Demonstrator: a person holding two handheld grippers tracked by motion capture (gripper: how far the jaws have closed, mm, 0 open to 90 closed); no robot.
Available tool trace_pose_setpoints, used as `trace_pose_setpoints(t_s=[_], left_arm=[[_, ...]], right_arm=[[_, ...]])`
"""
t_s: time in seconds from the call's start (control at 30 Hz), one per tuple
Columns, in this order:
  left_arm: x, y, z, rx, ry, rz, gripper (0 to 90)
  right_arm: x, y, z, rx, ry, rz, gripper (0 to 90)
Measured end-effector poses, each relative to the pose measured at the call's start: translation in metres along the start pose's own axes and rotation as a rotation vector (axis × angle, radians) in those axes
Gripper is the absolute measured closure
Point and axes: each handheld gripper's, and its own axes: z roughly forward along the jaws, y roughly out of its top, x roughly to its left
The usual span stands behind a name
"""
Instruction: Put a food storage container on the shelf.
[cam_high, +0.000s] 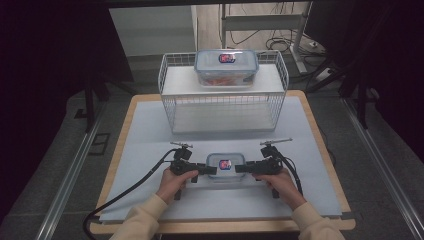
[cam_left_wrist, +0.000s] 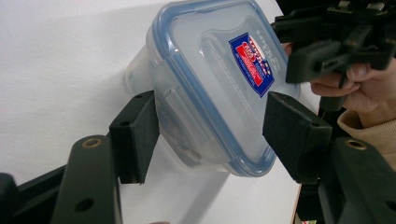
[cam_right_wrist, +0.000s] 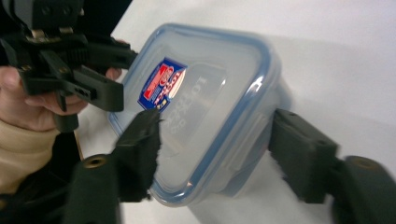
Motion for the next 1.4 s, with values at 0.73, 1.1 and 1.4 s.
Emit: trace_pose_setpoints(t_s=[0.73,1.1,1.4], left_arm=[[-0.018,-0.018,-0.009,-0.086,0.04,0.058,50.4],[-0.023,-0.021,-0.011,-0.096,0.047,0.083,51.5],[-0.029,-0.021,-0.012,-0.09,0.076,0.106,51.6]], right_arm=[[0.013,-0.015,-0.016,-0.063,-0.006,-0.052,51.5],[0.016,-0.024,-0.019,-0.096,-0.002,-0.067,53.2],[0.017,-0.025,-0.02,-0.105,0.002,-0.039,53.4]])
